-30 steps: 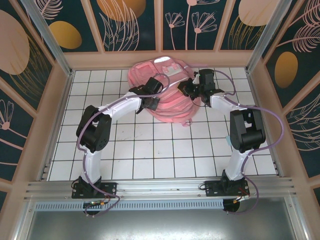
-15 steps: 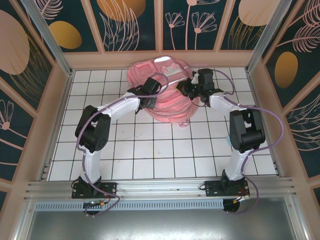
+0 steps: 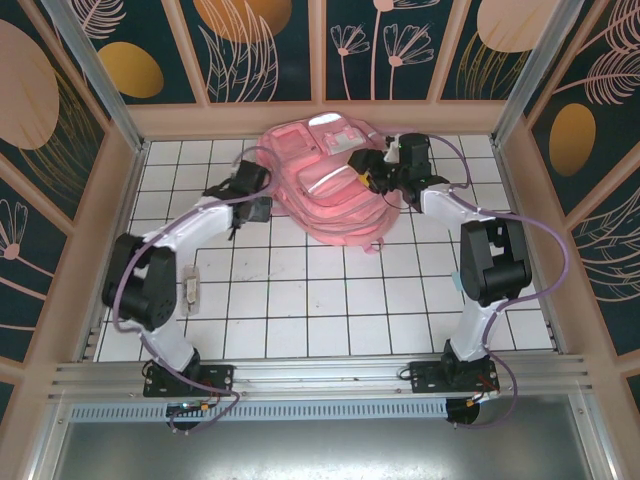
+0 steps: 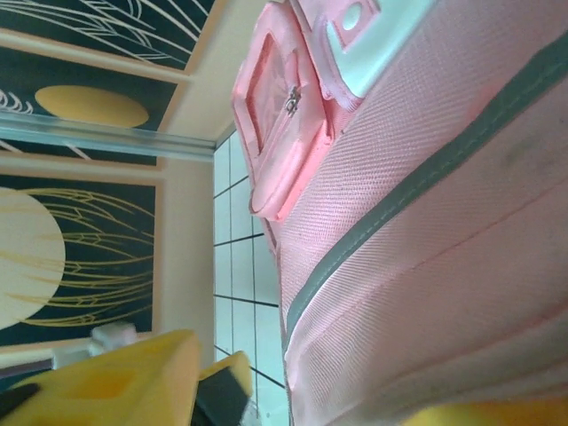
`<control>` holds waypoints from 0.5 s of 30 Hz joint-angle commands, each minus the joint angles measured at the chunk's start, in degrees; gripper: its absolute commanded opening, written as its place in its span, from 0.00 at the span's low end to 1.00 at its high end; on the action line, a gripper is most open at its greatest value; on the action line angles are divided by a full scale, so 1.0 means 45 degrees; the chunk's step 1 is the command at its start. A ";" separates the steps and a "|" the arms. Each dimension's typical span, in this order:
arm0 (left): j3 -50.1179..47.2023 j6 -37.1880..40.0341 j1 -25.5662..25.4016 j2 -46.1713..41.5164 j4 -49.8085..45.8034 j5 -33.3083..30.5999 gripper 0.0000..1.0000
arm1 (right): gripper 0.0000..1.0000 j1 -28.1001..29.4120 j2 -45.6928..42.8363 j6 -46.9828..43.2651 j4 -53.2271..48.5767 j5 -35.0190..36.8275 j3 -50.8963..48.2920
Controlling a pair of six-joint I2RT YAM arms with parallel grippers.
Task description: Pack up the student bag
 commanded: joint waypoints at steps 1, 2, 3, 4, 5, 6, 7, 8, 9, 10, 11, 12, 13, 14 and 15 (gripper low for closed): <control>-0.1420 -0.1834 0.1365 -0.1481 0.0448 0.0817 0.99 | 0.67 0.0238 -0.0917 -0.1350 -0.0835 0.0890 0.0380; -0.1920 -0.2127 0.1739 -0.1888 0.0503 0.1046 0.99 | 0.73 0.0287 -0.1133 -0.1763 -0.1297 0.1510 0.0215; -0.2362 -0.2473 0.2066 -0.2258 0.0495 0.1145 0.99 | 0.78 0.0305 -0.1335 -0.2078 -0.1679 0.2043 0.0021; -0.2713 -0.2728 0.2311 -0.2563 0.0475 0.1254 0.99 | 0.83 0.0314 -0.1502 -0.2298 -0.1897 0.2332 -0.0183; -0.3064 -0.2983 0.2546 -0.2825 0.0423 0.1336 0.99 | 0.91 0.0287 -0.1653 -0.2508 -0.2136 0.2568 -0.0387; -0.3503 -0.3216 0.2775 -0.3097 0.0351 0.1421 0.99 | 0.97 0.0289 -0.1804 -0.2685 -0.2373 0.2789 -0.0560; -0.3818 -0.3403 0.2949 -0.3259 0.0270 0.1475 0.99 | 0.99 0.0286 -0.1923 -0.2835 -0.2533 0.2937 -0.0706; -0.4110 -0.3631 0.3135 -0.3442 0.0168 0.1593 0.99 | 0.99 0.0277 -0.2043 -0.3005 -0.2756 0.3082 -0.0881; -0.4378 -0.3861 0.3322 -0.3576 0.0043 0.1715 0.99 | 0.99 0.0266 -0.2151 -0.3137 -0.2974 0.3231 -0.1011; -0.4609 -0.4025 0.3462 -0.3634 -0.0104 0.1799 0.99 | 0.99 0.0264 -0.2225 -0.3256 -0.3116 0.3348 -0.1139; -0.4793 -0.4196 0.3581 -0.3654 -0.0314 0.1795 0.99 | 0.99 0.0275 -0.2343 -0.3354 -0.3219 0.3413 -0.1302; -0.4994 -0.4354 0.3652 -0.3652 -0.0504 0.1835 0.99 | 0.99 0.0257 -0.2457 -0.3436 -0.3311 0.3472 -0.1469; -0.5171 -0.4483 0.3676 -0.3677 -0.0659 0.1857 0.99 | 0.99 0.0260 -0.2522 -0.3442 -0.3351 0.3522 -0.1594; -0.5411 -0.4700 0.3695 -0.3699 -0.0818 0.1903 0.99 | 0.99 0.0259 -0.2629 -0.3466 -0.3350 0.3605 -0.1766; -0.5647 -0.4901 0.3715 -0.3788 -0.0967 0.1972 0.99 | 0.99 0.0238 -0.2751 -0.3463 -0.3333 0.3694 -0.1947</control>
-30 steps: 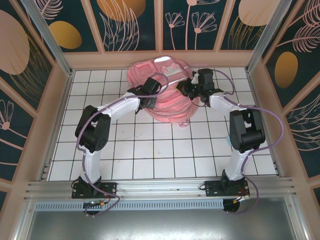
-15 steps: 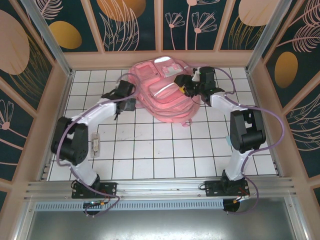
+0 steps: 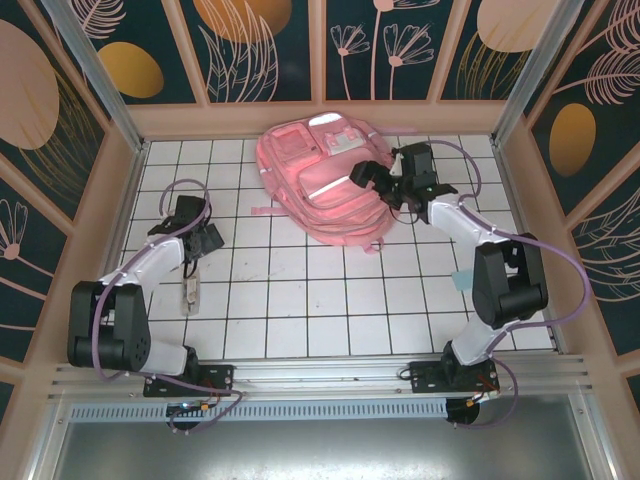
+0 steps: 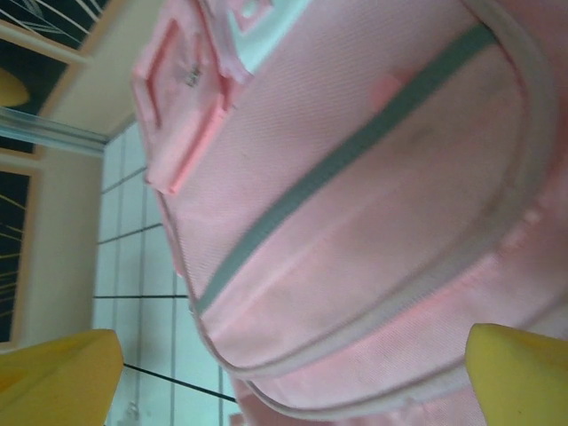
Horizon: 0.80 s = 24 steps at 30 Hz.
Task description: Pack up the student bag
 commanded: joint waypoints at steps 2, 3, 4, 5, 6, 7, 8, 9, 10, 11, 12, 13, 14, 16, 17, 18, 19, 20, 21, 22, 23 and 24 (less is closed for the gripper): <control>-0.1013 -0.1336 0.0152 -0.0627 -0.0975 0.0429 0.99 | 0.99 -0.0054 -0.0756 -0.0581 -0.0508 0.0905 -0.0711; -0.1269 -0.1469 0.0191 -0.0803 -0.1036 0.0477 0.99 | 0.99 -0.0057 -0.0840 -0.0580 -0.0496 0.1001 -0.0838; -0.1454 -0.1548 0.0214 -0.0946 -0.1082 0.0492 0.99 | 0.99 -0.0064 -0.0894 -0.0557 -0.0457 0.1052 -0.0931; -0.1672 -0.1614 0.0215 -0.1083 -0.1143 0.0518 0.99 | 0.99 -0.0090 -0.0940 -0.0538 -0.0405 0.1094 -0.0988; -0.1834 -0.1674 0.0216 -0.1172 -0.1241 0.0571 0.99 | 0.99 -0.0102 -0.0947 -0.0505 -0.0351 0.1115 -0.1042; -0.1996 -0.1684 0.0216 -0.1233 -0.1234 0.0687 0.99 | 0.99 -0.0096 -0.0952 -0.0469 -0.0295 0.1116 -0.1061; -0.2155 -0.1640 0.0210 -0.1277 -0.1170 0.0898 0.99 | 0.99 -0.0094 -0.0949 -0.0433 -0.0243 0.1130 -0.1072; -0.2305 -0.1644 0.0216 -0.1309 -0.1095 0.1081 0.99 | 0.99 -0.0102 -0.0939 -0.0403 -0.0188 0.1162 -0.1072; -0.2424 -0.1585 0.0216 -0.1346 -0.0957 0.1244 0.99 | 0.99 -0.0096 -0.0919 -0.0381 -0.0149 0.1156 -0.1072; -0.2541 -0.1493 0.0215 -0.1347 -0.0782 0.1526 0.98 | 0.99 -0.0102 -0.0889 -0.0334 -0.0097 0.1172 -0.1053; -0.2681 -0.1433 0.0216 -0.1341 -0.0583 0.1862 0.97 | 0.99 -0.0097 -0.0882 -0.0298 -0.0076 0.1155 -0.1020; -0.2799 -0.1366 0.0216 -0.1304 -0.0408 0.2190 0.95 | 0.99 -0.0112 -0.0856 -0.0249 -0.0063 0.1155 -0.0994; -0.2927 -0.1316 0.0211 -0.1201 -0.0217 0.2657 0.92 | 0.99 -0.0101 -0.0830 -0.0198 -0.0029 0.1144 -0.0984; -0.3049 -0.1260 0.0216 -0.0943 -0.0042 0.3328 0.84 | 0.99 -0.0102 -0.0809 -0.0110 -0.0002 0.1172 -0.0994; -0.3106 -0.1193 0.0216 -0.0829 0.0058 0.3619 0.79 | 0.99 -0.0095 -0.0821 -0.0040 0.0041 0.1189 -0.0994; -0.3161 -0.1161 0.0206 -0.0773 0.0107 0.3813 0.75 | 0.99 -0.0102 -0.0817 0.0018 0.0056 0.1194 -0.1011; -0.3188 -0.1153 0.0206 -0.0785 0.0119 0.3857 0.71 | 0.99 -0.0111 -0.0826 0.0094 0.0100 0.1213 -0.1036; -0.3210 -0.1129 0.0197 -0.0825 0.0149 0.3933 0.66 | 0.99 -0.0113 -0.0801 0.0144 0.0129 0.1213 -0.1030; -0.3229 -0.1118 0.0194 -0.0875 0.0154 0.3963 0.63 | 0.99 -0.0110 -0.0789 0.0212 0.0148 0.1213 -0.1018; -0.3230 -0.1096 0.0187 -0.0916 0.0139 0.3945 0.59 | 0.99 -0.0106 -0.0767 0.0253 0.0168 0.1213 -0.1030; -0.3276 -0.1091 0.0182 -0.0958 0.0129 0.3946 0.56 | 0.99 -0.0111 -0.0724 0.0298 0.0184 0.1213 -0.1014; -0.3333 -0.1097 0.0177 -0.0948 0.0162 0.3920 0.55 | 0.99 -0.0083 -0.0692 0.0337 0.0180 0.1233 -0.0989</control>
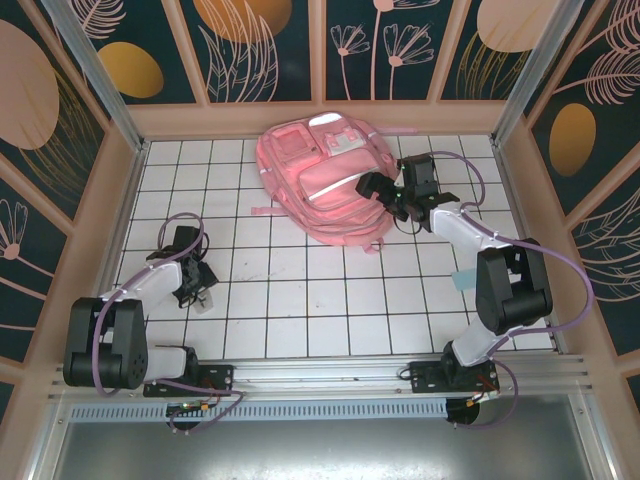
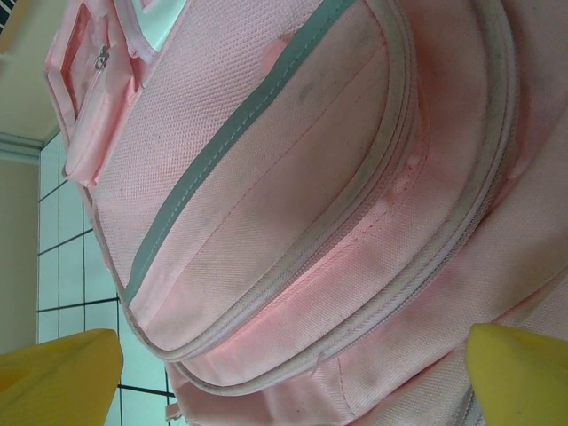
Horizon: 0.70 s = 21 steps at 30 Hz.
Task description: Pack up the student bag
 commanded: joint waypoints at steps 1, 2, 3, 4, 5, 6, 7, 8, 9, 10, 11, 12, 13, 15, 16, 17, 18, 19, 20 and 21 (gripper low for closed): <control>-0.0530 -0.0084 -0.0167 0.0231 0.0687 0.2037 0.55 | 0.99 -0.0040 -0.0208 0.0296 0.0466 0.0230 -0.0023; -0.0525 -0.0074 -0.0168 0.0351 0.0738 0.1994 0.54 | 0.99 -0.0036 -0.0175 0.0332 0.0494 0.0194 -0.0004; -0.0521 -0.0067 -0.0170 0.0468 0.0826 0.1992 0.49 | 0.99 -0.0024 -0.0151 0.0352 0.0529 0.0155 0.0021; -0.0520 -0.0070 -0.0168 0.0521 0.0904 0.2012 0.45 | 0.99 -0.0002 -0.0124 0.0357 0.0569 0.0103 0.0046; -0.0491 -0.0121 -0.0168 0.0556 0.0998 0.2049 0.44 | 0.99 0.0030 -0.0117 0.0320 0.0639 -0.0009 0.0073; -0.0463 -0.0183 -0.0168 0.0526 0.1074 0.2134 0.43 | 0.99 0.0052 -0.0108 0.0257 0.0748 -0.0201 0.0109; -0.0409 -0.0311 -0.0168 0.0433 0.1251 0.2321 0.41 | 0.99 0.0085 -0.0115 0.0120 0.0959 -0.0685 0.0114; -0.0355 -0.0524 -0.0168 0.0310 0.1420 0.2512 0.39 | 0.99 0.0092 -0.0101 -0.0016 0.1214 -0.1270 0.0096; -0.0278 -0.0729 -0.0172 0.0180 0.1612 0.2686 0.37 | 0.99 0.0136 -0.0127 -0.0150 0.1468 -0.1836 0.0090; -0.0215 -0.1044 -0.0168 0.0007 0.1901 0.2919 0.35 | 0.99 0.0166 -0.0134 -0.0268 0.1660 -0.2283 0.0105; -0.0109 -0.1310 -0.0187 -0.0181 0.2143 0.3148 0.33 | 0.99 0.0251 -0.0165 -0.0422 0.1795 -0.2686 0.0114; 0.0014 -0.1516 -0.0190 -0.0274 0.2354 0.3338 0.33 | 0.99 0.0323 -0.0218 -0.0541 0.1826 -0.2940 0.0151; 0.0188 -0.1771 -0.0197 -0.0330 0.2583 0.3574 0.33 | 0.99 0.0408 -0.0254 -0.0743 0.1786 -0.3196 0.0208; 0.0606 -0.2226 -0.0292 -0.0362 0.3026 0.3906 0.32 | 0.99 0.0602 -0.0404 -0.1160 0.1711 -0.3643 0.0285; 0.0837 -0.2485 -0.0394 -0.0357 0.3312 0.4068 0.33 | 0.99 0.0787 -0.0507 -0.1409 0.1664 -0.3816 0.0318; 0.1063 -0.2757 -0.0524 -0.0352 0.3636 0.4189 0.33 | 0.99 0.0979 -0.0577 -0.1656 0.1635 -0.3960 0.0358; 0.1287 -0.3029 -0.0651 -0.0312 0.3936 0.4253 0.33 | 0.99 0.1197 -0.0620 -0.1827 0.1640 -0.4088 0.0399; 0.1521 -0.3320 -0.0823 -0.0227 0.4355 0.4274 0.33 | 0.99 0.1458 -0.0626 -0.2037 0.1679 -0.4301 0.0436; 0.1779 -0.3623 -0.1014 -0.0094 0.4771 0.4322 0.33 | 0.99 0.1771 -0.0564 -0.2196 0.1839 -0.4544 0.0464; 0.1982 -0.3861 -0.1171 0.0071 0.5154 0.4332 0.34 | 0.98 0.2074 -0.0469 -0.2304 0.1947 -0.4749 0.0528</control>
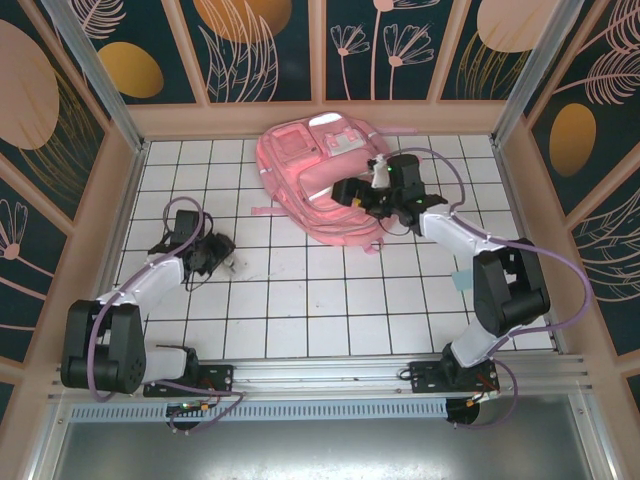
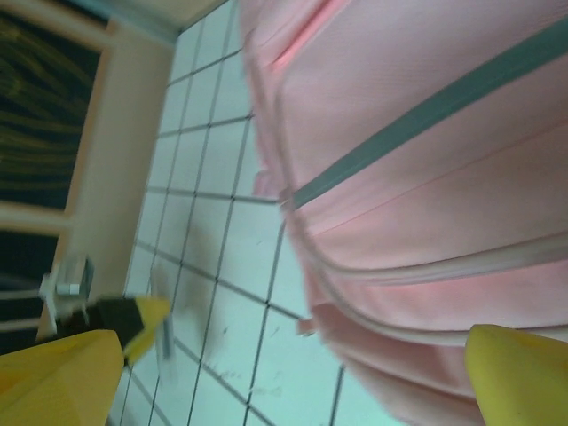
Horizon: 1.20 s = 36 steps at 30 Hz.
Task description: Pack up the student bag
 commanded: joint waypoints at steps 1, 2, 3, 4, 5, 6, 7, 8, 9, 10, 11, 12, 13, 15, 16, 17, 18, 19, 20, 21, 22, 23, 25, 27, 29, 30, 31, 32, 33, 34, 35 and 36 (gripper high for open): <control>0.1018 -0.1552 -0.0615 0.0444 0.2358 0.0861 0.34 | 0.97 0.0977 -0.0262 -0.1076 0.0629 -0.1334 0.0607; 0.1248 -0.1795 -0.0819 0.0667 0.2772 0.0938 0.34 | 0.94 0.1285 -0.0025 -0.1204 0.0676 -0.1524 0.0781; 0.1441 -0.2010 -0.0982 0.0867 0.3126 0.1003 0.34 | 0.93 0.1527 0.0165 -0.1314 0.0761 -0.1694 0.0894; 0.1650 -0.2244 -0.1165 0.1071 0.3510 0.1053 0.34 | 0.92 0.1767 0.0357 -0.1451 0.0907 -0.1866 0.0995; 0.1852 -0.2411 -0.1330 0.1334 0.3826 0.1081 0.34 | 0.91 0.2104 0.0531 -0.1537 0.1149 -0.1882 0.1018; 0.2020 -0.2519 -0.1459 0.1525 0.4030 0.1084 0.34 | 0.91 0.2299 0.0646 -0.1596 0.1437 -0.1929 0.0976; 0.2174 -0.2674 -0.1555 0.1706 0.4303 0.1119 0.35 | 0.90 0.2490 0.0801 -0.1658 0.1701 -0.1982 0.0963; 0.2269 -0.2873 -0.1648 0.1850 0.4549 0.1125 0.35 | 0.90 0.2650 0.0968 -0.1728 0.1898 -0.1963 0.0989; 0.2298 -0.3049 -0.1723 0.1944 0.4808 0.1147 0.35 | 0.89 0.2754 0.1134 -0.1758 0.2078 -0.1919 0.0988; 0.2299 -0.3311 -0.1801 0.2005 0.5092 0.1182 0.35 | 0.87 0.2867 0.1314 -0.1808 0.2274 -0.1839 0.1004; 0.2299 -0.3506 -0.1884 0.2057 0.5321 0.1220 0.35 | 0.86 0.2955 0.1527 -0.1851 0.2430 -0.1769 0.1026; 0.2322 -0.3662 -0.1957 0.2080 0.5455 0.1235 0.35 | 0.85 0.3050 0.1684 -0.1903 0.2551 -0.1728 0.1061; 0.2317 -0.3823 -0.2037 0.2081 0.5616 0.1226 0.35 | 0.85 0.3141 0.1906 -0.1951 0.2719 -0.1608 0.1100; 0.2287 -0.4040 -0.2200 0.2074 0.5838 0.1243 0.35 | 0.84 0.3286 0.2335 -0.2094 0.2807 -0.1475 0.1320; 0.2280 -0.4130 -0.2285 0.2054 0.5899 0.1243 0.35 | 0.82 0.3346 0.2563 -0.2130 0.2806 -0.1420 0.1494; 0.2243 -0.4213 -0.2370 0.2040 0.5955 0.1258 0.35 | 0.81 0.3406 0.2775 -0.2150 0.2869 -0.1360 0.1651; 0.2194 -0.4290 -0.2452 0.2047 0.6035 0.1273 0.36 | 0.80 0.3446 0.2932 -0.2150 0.2930 -0.1357 0.1753; 0.2136 -0.4392 -0.2552 0.2054 0.6122 0.1262 0.35 | 0.80 0.3491 0.3095 -0.2150 0.3015 -0.1315 0.1874; 0.2087 -0.4507 -0.2635 0.2060 0.6196 0.1291 0.36 | 0.79 0.3549 0.3232 -0.2150 0.3083 -0.1188 0.1978; 0.2016 -0.4597 -0.2715 0.2103 0.6335 0.1337 0.36 | 0.78 0.3601 0.3338 -0.2151 0.3150 -0.1155 0.2085; 0.1964 -0.4734 -0.2797 0.2133 0.6466 0.1391 0.36 | 0.77 0.3655 0.3496 -0.2133 0.3211 -0.1112 0.2215; 0.1928 -0.4839 -0.2860 0.2175 0.6597 0.1456 0.36 | 0.75 0.3720 0.3657 -0.2112 0.3235 -0.1017 0.2351; 0.1908 -0.4959 -0.2994 0.2231 0.6715 0.1477 0.36 | 0.72 0.3770 0.3979 -0.2038 0.3345 -0.0862 0.2601; 0.1934 -0.4982 -0.3110 0.2260 0.6745 0.1449 0.36 | 0.68 0.3770 0.4244 -0.1919 0.3496 -0.0480 0.2771; 0.1904 -0.5087 -0.3228 0.2301 0.6812 0.1423 0.36 | 0.62 0.3752 0.4436 -0.1877 0.3597 -0.0255 0.2887; 0.1860 -0.5153 -0.3272 0.2304 0.6895 0.1422 0.36 | 0.59 0.3750 0.4529 -0.1892 0.3552 -0.0208 0.2992; 0.1860 -0.5181 -0.3306 0.2313 0.6945 0.1426 0.37 | 0.55 0.3751 0.4579 -0.1908 0.3500 -0.0150 0.3057; 0.1839 -0.5197 -0.3328 0.2338 0.6968 0.1418 0.37 | 0.51 0.3745 0.4594 -0.1934 0.3461 -0.0101 0.3096; 0.1831 -0.5213 -0.3354 0.2333 0.6968 0.1402 0.37 | 0.46 0.3748 0.4591 -0.1969 0.3434 -0.0033 0.3090; 0.1821 -0.5226 -0.3357 0.2333 0.7001 0.1404 0.38 | 0.42 0.3750 0.4556 -0.2001 0.3403 0.0007 0.3072; 0.1811 -0.5231 -0.3365 0.2354 0.7018 0.1417 0.39 | 0.38 0.3749 0.4486 -0.2046 0.3359 0.0046 0.3063; 0.1822 -0.5227 -0.3356 0.2369 0.7008 0.1418 0.42 | 0.33 0.3739 0.4406 -0.2080 0.3325 0.0086 0.3017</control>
